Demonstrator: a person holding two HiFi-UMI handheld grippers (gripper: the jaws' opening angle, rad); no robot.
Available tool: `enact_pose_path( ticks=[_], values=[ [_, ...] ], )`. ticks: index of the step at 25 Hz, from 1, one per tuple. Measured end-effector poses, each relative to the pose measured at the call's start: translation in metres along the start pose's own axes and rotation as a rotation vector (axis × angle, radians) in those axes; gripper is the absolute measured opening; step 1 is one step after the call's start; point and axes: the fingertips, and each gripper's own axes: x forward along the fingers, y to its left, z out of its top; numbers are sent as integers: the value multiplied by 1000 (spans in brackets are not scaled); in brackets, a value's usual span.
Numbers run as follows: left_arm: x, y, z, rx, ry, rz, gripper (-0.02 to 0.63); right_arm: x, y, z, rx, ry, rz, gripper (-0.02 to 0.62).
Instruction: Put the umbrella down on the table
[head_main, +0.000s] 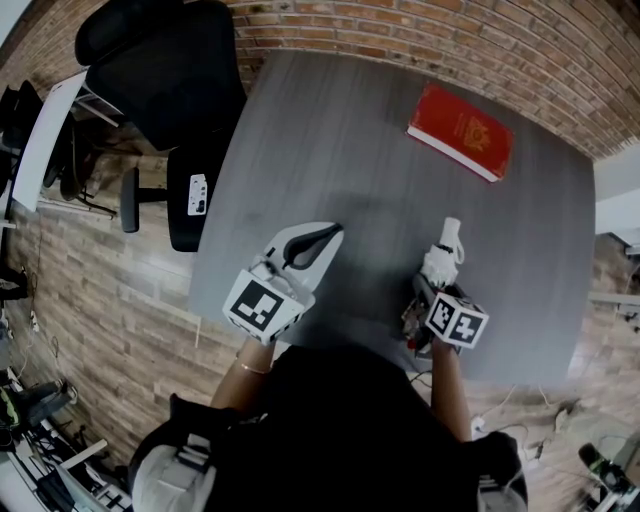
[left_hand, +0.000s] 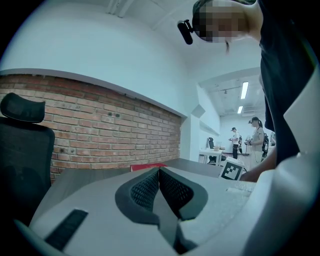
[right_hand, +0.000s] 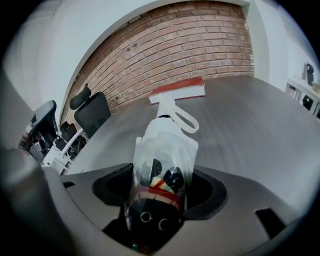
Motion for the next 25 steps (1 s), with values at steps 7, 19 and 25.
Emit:
enact_pose_path(
  ticks=[7,19,25],
  values=[
    [-5,5,-3,-2,7,13,2,6,-4,-3,9,21,-19,299],
    [1,-2,-6,1,15,0,2,9,-10,-4,34,32,-23,311],
    [0,-2,-3,-20,0,1,2,9,-11,0,41,6,-24,319]
  ],
)
